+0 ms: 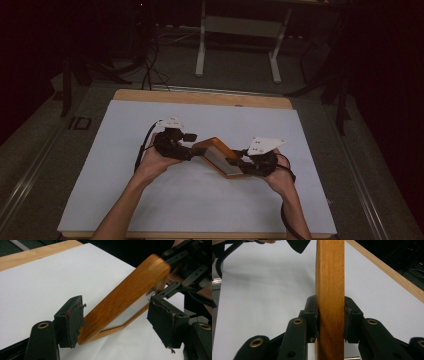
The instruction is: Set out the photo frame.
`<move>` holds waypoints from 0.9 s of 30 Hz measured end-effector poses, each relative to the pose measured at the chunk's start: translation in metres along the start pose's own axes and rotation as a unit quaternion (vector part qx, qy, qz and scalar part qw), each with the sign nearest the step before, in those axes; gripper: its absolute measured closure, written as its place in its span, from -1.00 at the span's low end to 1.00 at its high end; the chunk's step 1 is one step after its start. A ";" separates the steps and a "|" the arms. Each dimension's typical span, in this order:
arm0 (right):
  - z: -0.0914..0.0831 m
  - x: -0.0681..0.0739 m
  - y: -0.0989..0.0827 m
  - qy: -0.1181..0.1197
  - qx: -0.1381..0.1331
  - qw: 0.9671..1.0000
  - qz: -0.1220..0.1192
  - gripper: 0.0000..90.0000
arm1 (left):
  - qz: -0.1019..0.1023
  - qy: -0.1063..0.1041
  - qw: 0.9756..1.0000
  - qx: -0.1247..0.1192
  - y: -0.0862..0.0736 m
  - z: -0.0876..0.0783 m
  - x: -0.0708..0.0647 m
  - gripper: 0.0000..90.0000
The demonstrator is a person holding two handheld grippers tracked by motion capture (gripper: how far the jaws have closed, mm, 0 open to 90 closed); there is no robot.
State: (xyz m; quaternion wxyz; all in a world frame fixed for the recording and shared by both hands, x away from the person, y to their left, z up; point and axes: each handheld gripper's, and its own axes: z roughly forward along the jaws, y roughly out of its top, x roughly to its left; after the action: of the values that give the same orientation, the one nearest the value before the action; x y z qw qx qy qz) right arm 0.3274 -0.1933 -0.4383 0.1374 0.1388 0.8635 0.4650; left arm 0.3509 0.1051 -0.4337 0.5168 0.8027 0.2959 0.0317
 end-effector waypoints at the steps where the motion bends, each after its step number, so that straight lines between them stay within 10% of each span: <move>1: -0.001 0.000 -0.001 0.000 0.000 1.000 0.000 0.53 | -0.001 0.001 1.000 0.000 0.000 0.001 0.000 -0.36; 27: -0.013 -0.004 -0.011 -0.001 -0.001 1.000 0.012 0.53 | -0.002 0.018 1.000 0.020 -0.017 0.032 -0.002 -0.50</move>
State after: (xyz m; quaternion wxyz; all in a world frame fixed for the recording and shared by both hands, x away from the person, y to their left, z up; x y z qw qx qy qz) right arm 0.3253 -0.2104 -0.4402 0.1329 0.1495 0.8609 0.4678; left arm 0.3528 0.0828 -0.4625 0.4956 0.8115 0.3073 0.0388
